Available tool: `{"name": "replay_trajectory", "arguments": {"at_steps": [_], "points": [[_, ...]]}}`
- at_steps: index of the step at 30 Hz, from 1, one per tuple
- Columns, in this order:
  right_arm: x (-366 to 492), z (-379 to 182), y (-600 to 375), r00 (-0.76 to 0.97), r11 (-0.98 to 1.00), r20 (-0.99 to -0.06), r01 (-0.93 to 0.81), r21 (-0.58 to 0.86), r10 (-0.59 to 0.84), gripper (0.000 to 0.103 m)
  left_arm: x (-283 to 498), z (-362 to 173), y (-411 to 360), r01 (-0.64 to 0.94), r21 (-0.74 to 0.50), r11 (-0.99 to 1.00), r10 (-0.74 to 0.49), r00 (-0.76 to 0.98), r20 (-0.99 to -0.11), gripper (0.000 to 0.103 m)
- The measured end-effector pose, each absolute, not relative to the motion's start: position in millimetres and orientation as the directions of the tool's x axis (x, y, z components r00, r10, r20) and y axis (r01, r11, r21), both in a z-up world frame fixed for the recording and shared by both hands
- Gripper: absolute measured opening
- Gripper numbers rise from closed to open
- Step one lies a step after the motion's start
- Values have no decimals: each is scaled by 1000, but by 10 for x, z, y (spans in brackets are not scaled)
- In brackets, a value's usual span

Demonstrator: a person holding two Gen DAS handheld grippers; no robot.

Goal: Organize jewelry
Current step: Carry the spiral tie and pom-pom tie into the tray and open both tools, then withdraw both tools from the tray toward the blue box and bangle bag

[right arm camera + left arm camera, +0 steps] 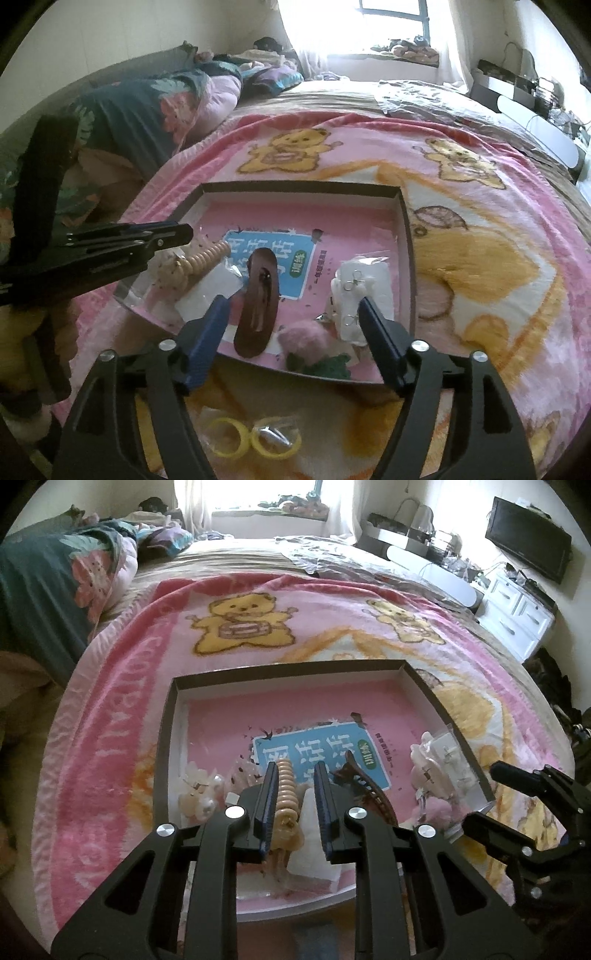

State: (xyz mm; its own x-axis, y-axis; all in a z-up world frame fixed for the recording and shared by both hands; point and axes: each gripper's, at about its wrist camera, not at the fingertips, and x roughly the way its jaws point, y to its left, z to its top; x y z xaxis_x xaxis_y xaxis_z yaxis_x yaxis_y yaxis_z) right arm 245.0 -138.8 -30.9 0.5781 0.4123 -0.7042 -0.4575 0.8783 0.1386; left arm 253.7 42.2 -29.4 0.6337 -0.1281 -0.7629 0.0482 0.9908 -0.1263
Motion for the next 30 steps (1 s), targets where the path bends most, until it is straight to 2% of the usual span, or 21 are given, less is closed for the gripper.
{"name": "replay_trajectory", "arguments": {"at_steps": [4, 6, 8, 12, 14, 16, 17, 30], "points": [[2380, -206, -1469, 594, 882, -688, -446, 150, 417, 84, 2460, -197, 409, 46, -128, 991, -127, 642, -756, 30], [2350, -163, -1510, 598, 882, -680, -443, 160, 424, 86, 2418, -150, 416, 41, -133, 990, -128, 646, -753, 39], [2307, -112, -1558, 607, 884, -671, -436, 169, 427, 88, 2357, -90, 426, 32, -140, 990, -127, 651, -749, 53], [2212, -9, -1646, 625, 887, -650, -424, 182, 432, 94, 2214, 43, 430, 21, -135, 991, -114, 666, -737, 70], [2158, 44, -1693, 633, 887, -638, -419, 193, 438, 94, 2145, 104, 426, 16, -131, 991, -107, 673, -732, 84], [2102, 93, -1728, 640, 887, -628, -417, 199, 442, 94, 2063, 173, 419, 12, -125, 992, -99, 685, -721, 91], [2069, 122, -1745, 645, 887, -623, -417, 200, 444, 94, 2003, 220, 408, 11, -116, 993, -91, 696, -713, 93], [1672, 399, -1913, 685, 881, -572, -443, 166, 452, 95, 1486, 532, 331, 4, -85, 996, -59, 752, -656, 94]]}}
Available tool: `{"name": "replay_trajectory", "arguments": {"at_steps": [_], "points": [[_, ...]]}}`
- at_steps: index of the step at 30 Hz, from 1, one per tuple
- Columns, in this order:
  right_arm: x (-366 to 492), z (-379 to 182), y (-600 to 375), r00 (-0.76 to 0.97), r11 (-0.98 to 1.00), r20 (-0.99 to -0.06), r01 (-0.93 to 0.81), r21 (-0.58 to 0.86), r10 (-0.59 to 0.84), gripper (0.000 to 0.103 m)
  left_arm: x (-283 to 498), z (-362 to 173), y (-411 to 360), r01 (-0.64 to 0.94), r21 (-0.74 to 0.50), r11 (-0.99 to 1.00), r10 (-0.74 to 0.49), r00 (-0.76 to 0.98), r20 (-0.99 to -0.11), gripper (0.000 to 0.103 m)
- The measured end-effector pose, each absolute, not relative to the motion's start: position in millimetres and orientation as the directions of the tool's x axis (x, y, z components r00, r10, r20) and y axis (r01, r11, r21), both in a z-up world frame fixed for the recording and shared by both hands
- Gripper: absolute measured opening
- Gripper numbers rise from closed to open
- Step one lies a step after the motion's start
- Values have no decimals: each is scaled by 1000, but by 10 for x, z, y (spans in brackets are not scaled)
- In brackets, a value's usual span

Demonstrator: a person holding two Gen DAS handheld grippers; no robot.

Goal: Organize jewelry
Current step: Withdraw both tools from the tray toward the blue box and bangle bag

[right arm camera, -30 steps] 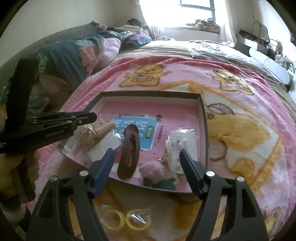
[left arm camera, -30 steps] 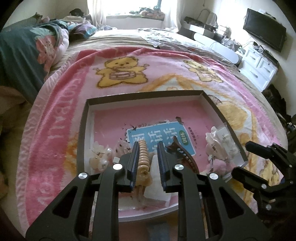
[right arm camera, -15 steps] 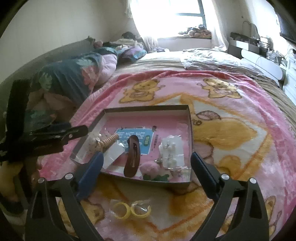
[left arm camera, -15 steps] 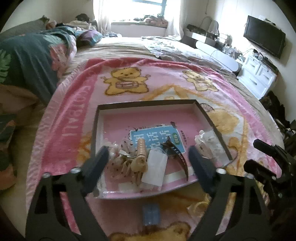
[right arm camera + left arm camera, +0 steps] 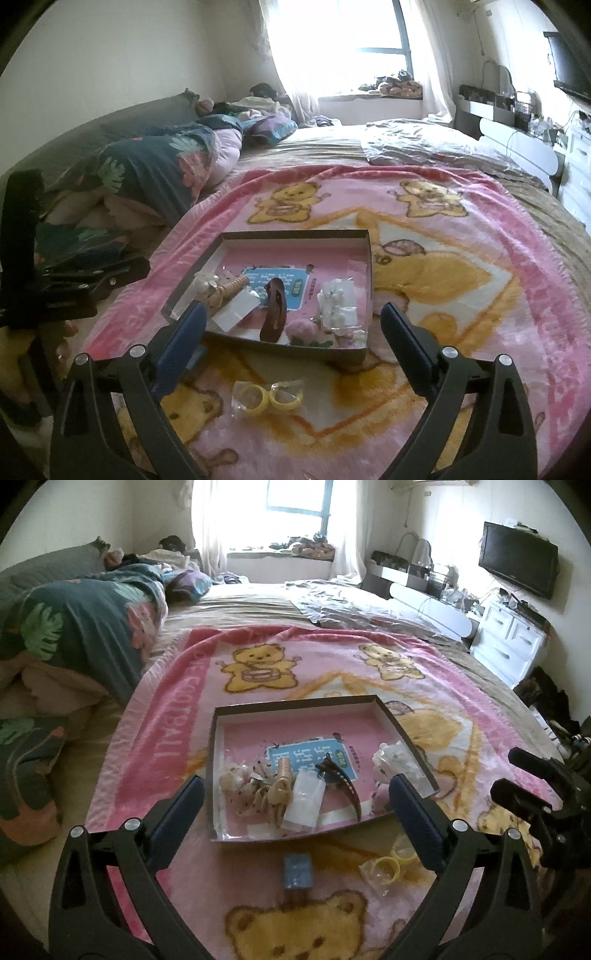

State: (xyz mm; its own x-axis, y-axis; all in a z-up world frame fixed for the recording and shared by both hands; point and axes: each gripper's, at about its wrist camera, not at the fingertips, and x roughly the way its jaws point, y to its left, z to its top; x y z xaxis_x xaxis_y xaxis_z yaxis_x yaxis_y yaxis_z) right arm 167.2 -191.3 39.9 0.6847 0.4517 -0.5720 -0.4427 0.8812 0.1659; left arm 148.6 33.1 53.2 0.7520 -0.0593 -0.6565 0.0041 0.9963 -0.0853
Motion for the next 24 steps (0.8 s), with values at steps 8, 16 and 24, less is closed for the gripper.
{"name": "replay_trajectory", "arguments": {"at_steps": [8, 16, 24], "points": [[1457, 491, -1988, 700, 881, -554, -451, 145, 450, 98, 1234, 566, 324, 1, -89, 996, -59, 762, -645, 94], [1265, 469, -2005, 697, 877, -558, -463, 128, 450, 98, 1002, 514, 327, -4, -85, 996, -52, 758, -650, 94], [1085, 313, -1979, 674, 867, -585, -486, 107, 450, 98, 789, 412, 336, -6, -84, 996, -51, 751, -659, 94]]}}
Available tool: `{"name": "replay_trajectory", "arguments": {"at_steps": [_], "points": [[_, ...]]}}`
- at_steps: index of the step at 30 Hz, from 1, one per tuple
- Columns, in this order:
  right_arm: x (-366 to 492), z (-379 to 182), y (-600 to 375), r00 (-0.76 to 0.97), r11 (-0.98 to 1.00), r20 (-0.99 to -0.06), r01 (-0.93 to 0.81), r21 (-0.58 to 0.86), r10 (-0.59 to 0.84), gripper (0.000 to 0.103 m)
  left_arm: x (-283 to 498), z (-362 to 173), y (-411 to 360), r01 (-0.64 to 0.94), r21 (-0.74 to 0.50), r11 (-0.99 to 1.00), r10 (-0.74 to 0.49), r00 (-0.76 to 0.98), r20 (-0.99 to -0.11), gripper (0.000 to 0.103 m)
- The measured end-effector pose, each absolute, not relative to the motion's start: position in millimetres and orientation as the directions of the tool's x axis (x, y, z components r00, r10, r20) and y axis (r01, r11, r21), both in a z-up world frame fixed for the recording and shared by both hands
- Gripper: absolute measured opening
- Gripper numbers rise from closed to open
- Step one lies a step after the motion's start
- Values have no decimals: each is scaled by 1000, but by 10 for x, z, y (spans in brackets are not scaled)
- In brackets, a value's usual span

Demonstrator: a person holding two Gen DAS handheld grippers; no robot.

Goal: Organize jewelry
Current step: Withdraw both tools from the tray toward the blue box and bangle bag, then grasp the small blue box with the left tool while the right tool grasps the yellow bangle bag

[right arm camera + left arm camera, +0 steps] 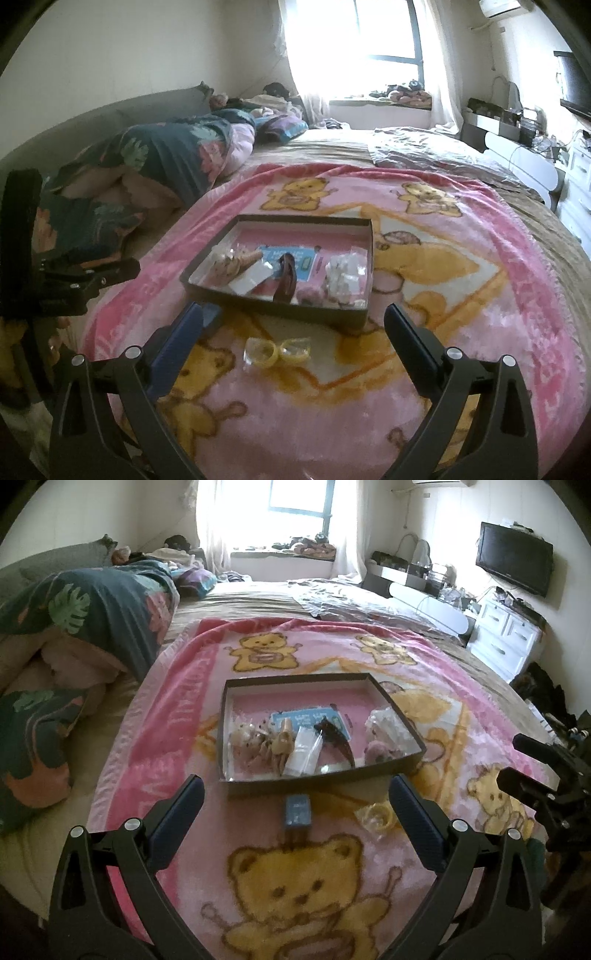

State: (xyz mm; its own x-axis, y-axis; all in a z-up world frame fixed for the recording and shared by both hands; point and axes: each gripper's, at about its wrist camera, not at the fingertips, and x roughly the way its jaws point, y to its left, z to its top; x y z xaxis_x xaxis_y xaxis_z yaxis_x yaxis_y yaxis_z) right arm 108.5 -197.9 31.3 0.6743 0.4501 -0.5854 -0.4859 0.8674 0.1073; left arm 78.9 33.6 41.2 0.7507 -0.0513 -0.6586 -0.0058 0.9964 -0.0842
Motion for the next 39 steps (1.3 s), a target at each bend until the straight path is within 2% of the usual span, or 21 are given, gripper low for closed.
{"name": "replay_trajectory", "arguments": {"at_steps": [24, 39], "points": [[1211, -523, -1681, 542, 845, -730, -528, 89, 415, 98, 753, -330, 483, -47, -52, 998, -11, 626, -780, 94], [1670, -992, -1324, 463, 855, -798, -505, 119, 385, 98, 1166, -619, 523, -33, -115, 993, -75, 573, -816, 93]]}}
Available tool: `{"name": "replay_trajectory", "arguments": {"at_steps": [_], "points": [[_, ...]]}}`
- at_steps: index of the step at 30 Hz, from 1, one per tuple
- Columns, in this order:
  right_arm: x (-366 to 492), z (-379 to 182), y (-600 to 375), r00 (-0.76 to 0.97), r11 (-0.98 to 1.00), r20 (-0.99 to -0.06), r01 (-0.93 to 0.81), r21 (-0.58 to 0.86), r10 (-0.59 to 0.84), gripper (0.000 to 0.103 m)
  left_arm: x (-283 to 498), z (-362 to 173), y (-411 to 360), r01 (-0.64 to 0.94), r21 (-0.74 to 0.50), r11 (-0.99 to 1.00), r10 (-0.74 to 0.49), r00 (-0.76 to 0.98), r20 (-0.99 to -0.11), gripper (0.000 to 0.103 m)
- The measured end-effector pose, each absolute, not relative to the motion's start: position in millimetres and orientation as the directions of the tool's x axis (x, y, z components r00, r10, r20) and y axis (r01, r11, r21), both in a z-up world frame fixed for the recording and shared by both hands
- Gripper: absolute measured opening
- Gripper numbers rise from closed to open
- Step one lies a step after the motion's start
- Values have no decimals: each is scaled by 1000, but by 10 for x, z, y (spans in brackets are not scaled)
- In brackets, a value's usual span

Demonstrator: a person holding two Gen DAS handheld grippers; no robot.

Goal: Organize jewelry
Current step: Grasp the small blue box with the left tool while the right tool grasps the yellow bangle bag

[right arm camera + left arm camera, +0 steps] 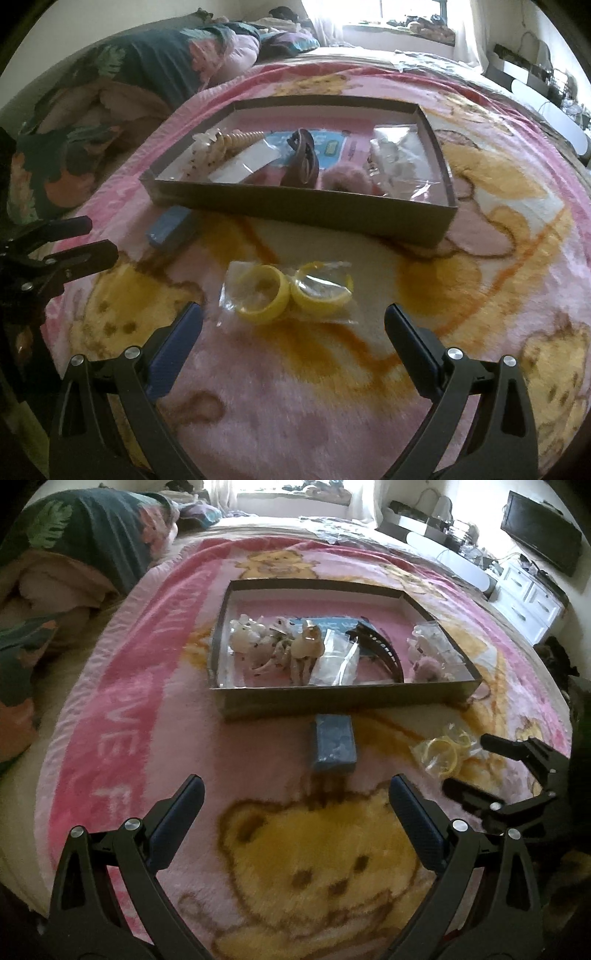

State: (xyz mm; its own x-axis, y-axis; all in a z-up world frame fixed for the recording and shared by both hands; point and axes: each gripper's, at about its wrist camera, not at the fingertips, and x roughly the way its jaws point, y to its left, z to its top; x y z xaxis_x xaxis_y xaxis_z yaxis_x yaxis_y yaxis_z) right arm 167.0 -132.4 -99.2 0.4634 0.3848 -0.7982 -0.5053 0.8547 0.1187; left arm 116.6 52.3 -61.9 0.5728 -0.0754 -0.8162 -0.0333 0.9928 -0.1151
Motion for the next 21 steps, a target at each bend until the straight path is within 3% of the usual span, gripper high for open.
{"name": "replay_trajectory", "arguments": {"at_steps": [5, 8, 12, 15, 17, 19, 21], "points": [[1701, -1094, -1268, 483, 858, -794, -506, 91, 369, 98, 1342, -759, 472, -18, -138, 990, -107, 540, -835, 77], [1679, -1114, -1270, 505, 855, -785, -515, 59, 358, 83, 1415, -832, 426, -11, -149, 989, -121, 524, -843, 66], [1678, -1090, -1358, 520, 859, -772, -508, 66, 367, 77, 1507, -894, 346, 6, -146, 989, -129, 513, -849, 56], [1669, -1048, -1453, 530, 869, -767, -490, 71, 362, 77, 1574, -917, 302, 10, -144, 989, -129, 514, -848, 50], [1642, -1000, -1530, 540, 877, -761, -475, 77, 359, 77, 1615, -920, 264, 21, -139, 990, -130, 516, -847, 33], [1607, -947, -1597, 550, 882, -755, -464, 80, 358, 77, 1646, -922, 231, 32, -134, 991, -131, 513, -848, 25], [1570, -883, -1667, 559, 887, -749, -455, 80, 355, 77, 1659, -917, 193, 45, -134, 990, -138, 511, -848, 25]]}}
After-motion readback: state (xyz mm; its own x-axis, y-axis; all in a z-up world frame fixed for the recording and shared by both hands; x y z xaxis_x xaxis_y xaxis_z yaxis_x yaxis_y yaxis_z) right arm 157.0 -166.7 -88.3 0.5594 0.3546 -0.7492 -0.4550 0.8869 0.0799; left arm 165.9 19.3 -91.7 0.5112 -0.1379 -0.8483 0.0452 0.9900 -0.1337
